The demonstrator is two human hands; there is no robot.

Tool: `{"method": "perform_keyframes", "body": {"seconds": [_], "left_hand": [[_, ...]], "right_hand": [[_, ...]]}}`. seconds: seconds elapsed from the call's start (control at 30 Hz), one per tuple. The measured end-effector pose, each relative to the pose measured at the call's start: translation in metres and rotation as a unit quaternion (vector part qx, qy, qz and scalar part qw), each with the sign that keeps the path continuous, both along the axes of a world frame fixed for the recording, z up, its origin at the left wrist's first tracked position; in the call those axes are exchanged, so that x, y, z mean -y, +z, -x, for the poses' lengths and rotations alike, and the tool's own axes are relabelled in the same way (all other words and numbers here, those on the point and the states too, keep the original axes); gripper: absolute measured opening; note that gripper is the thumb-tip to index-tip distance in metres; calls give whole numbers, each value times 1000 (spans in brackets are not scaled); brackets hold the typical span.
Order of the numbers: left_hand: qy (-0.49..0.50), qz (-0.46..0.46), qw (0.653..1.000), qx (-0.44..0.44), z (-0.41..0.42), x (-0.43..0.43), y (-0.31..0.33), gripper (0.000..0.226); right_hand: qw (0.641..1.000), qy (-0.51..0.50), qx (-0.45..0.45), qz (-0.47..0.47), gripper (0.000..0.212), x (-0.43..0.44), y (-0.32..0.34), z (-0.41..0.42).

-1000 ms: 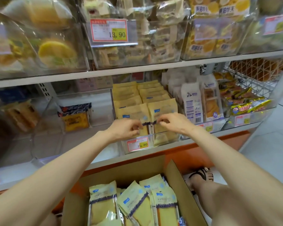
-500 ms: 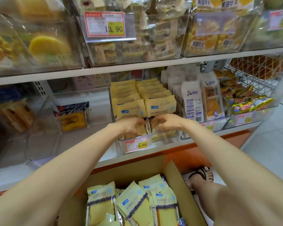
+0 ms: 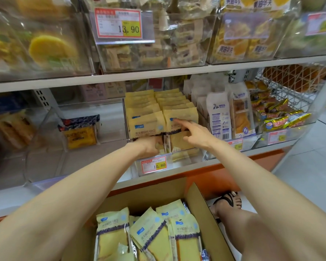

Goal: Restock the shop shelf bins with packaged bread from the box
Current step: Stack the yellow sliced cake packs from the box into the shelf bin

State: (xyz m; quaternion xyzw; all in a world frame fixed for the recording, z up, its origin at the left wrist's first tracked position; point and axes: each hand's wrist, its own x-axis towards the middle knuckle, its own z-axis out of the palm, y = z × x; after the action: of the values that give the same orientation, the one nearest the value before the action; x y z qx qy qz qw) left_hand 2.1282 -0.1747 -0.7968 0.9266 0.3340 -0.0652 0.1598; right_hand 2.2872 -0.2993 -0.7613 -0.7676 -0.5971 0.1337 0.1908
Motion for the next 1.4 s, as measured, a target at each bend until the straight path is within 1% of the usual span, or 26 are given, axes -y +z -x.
{"method": "perform_keyframes", "body": {"seconds": [0.07, 0.13, 0.2, 0.27, 0.33, 0.43, 0.5, 0.57, 0.63, 0.7, 0.77, 0.83, 0.93, 1.0, 1.13, 1.2, 1.3, 1.4], "left_hand": [[1, 12, 1000, -8, 1, 1, 2, 46], [-4, 53, 998, -27, 3, 5, 11, 48], [-17, 66, 998, -14, 6, 12, 24, 45], [-24, 40, 998, 47, 13, 20, 38, 40], [-31, 20, 992, 122, 25, 30, 47, 35], [-37, 49, 971, 231, 54, 53, 54, 26], [-51, 70, 957, 278, 75, 73, 50, 23], [-60, 82, 952, 290, 91, 91, 36, 22], [-51, 114, 954, 272, 104, 104, 13, 23], [-39, 146, 962, 228, 117, 112, -13, 27], [-33, 170, 970, 171, 131, 114, -42, 30], [-25, 183, 977, 108, 147, 112, -69, 30], [2, 214, 976, 45, 170, 108, -103, 28], [27, 239, 970, 34, 185, 107, -119, 25], [60, 269, 961, 20, 214, 109, -137, 22], [45, 285, 957, 1, 226, 113, -141, 26], [48, 297, 954, 1, 238, 118, -147, 31], [55, 268, 962, 5, 246, 118, -150, 34]], "right_hand": [[1000, -1, -3, 4, 67, -2, -2, 1], [1000, -10, -15, -10, 63, -1, -5, 1], [999, -10, -19, -35, 59, 6, -7, 2], [996, -9, -31, -77, 55, 16, -8, 6], [989, -19, -53, -140, 48, 28, -8, 12], [969, -27, -86, -230, 37, 50, -12, 31], [962, -14, -131, -240, 32, 65, -20, 48], [969, 5, -167, -180, 31, 76, -37, 63], [981, 30, -175, -79, 28, 81, -62, 72], [988, 62, -142, 26, 30, 86, -93, 75], [984, 88, -88, 124, 39, 94, -121, 73], [972, 101, -34, 208, 50, 101, -145, 69], [949, 105, 6, 297, 67, 110, -172, 64], [939, 111, 16, 324, 75, 112, -183, 64], [934, 118, 5, 337, 81, 105, -194, 68], [933, 112, 3, 343, 73, 101, -201, 69], [931, 101, 5, 352, 48, 96, -211, 70], [929, 92, -1, 358, 43, 93, -218, 72]]}}
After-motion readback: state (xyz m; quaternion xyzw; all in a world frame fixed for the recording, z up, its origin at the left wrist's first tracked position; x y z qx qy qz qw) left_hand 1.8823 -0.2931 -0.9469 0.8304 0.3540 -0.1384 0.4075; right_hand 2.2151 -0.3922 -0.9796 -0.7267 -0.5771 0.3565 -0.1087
